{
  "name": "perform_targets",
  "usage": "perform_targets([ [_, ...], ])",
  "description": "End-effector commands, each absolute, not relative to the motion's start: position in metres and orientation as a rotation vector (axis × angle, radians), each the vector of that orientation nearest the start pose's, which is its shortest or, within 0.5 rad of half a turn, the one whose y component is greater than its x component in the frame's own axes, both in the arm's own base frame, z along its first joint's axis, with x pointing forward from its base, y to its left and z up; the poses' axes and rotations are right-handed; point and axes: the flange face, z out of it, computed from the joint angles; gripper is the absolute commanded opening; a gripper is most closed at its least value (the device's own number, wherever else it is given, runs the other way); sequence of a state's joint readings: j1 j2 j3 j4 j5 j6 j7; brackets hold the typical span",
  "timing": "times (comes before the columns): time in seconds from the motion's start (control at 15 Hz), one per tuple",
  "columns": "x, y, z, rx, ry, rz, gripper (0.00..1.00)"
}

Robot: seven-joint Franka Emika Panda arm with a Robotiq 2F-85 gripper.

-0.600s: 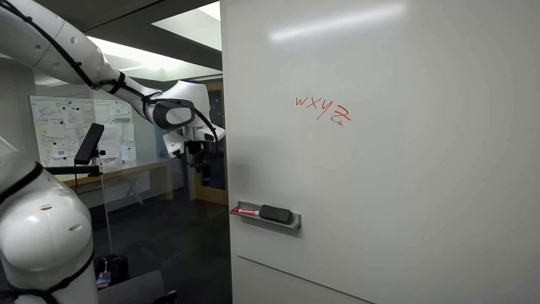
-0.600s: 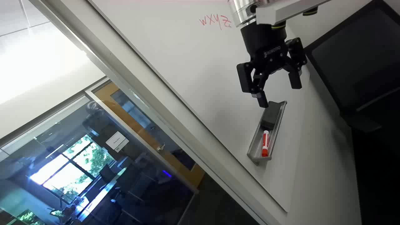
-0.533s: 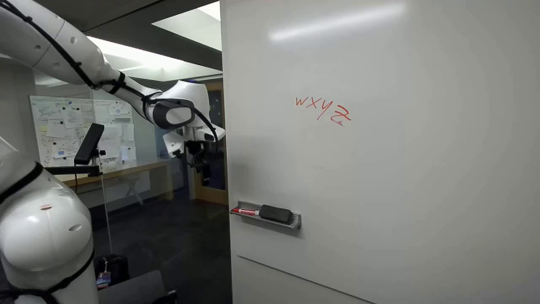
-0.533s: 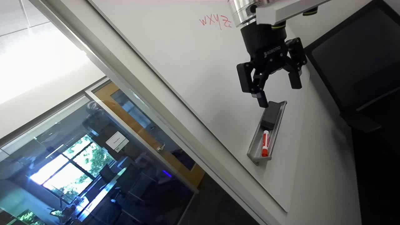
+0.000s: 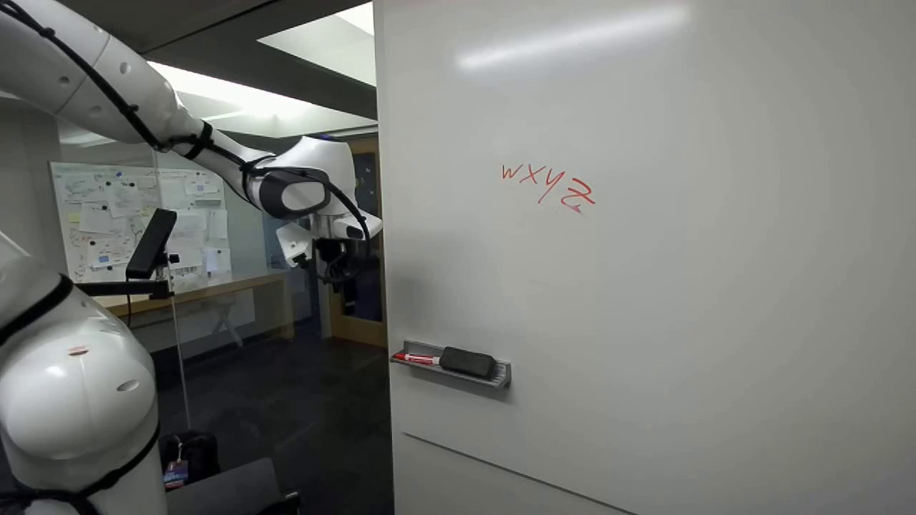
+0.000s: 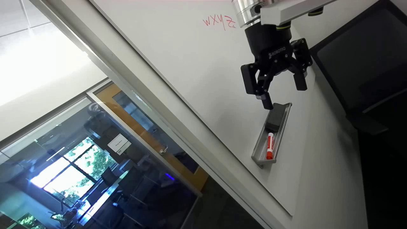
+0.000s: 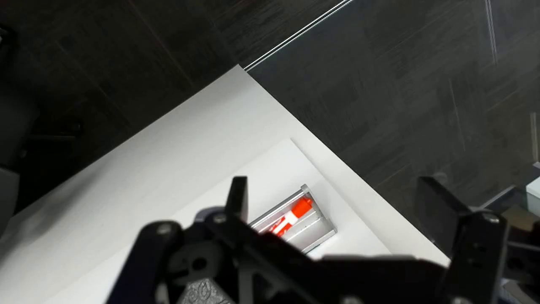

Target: Pick up the eraser and wipe the writing on the board

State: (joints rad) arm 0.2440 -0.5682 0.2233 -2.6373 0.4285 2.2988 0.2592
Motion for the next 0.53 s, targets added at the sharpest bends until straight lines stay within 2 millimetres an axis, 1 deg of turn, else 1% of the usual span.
perform_targets([
  [0.0, 0.343, 0.183, 0.445, -2.840, 0.090, -0.194, 1.00],
  [0.07, 0.343, 0.183, 0.445, -2.840, 0.090, -0.194, 1.00],
  [0.2, 0.351, 0.171, 0.441, -2.819, 0.156, -0.276, 1.00],
  [0.33, 0.359, 0.153, 0.430, -2.792, 0.251, -0.345, 1.00],
  [0.47, 0.366, 0.134, 0.414, -2.771, 0.351, -0.424, 1.00],
])
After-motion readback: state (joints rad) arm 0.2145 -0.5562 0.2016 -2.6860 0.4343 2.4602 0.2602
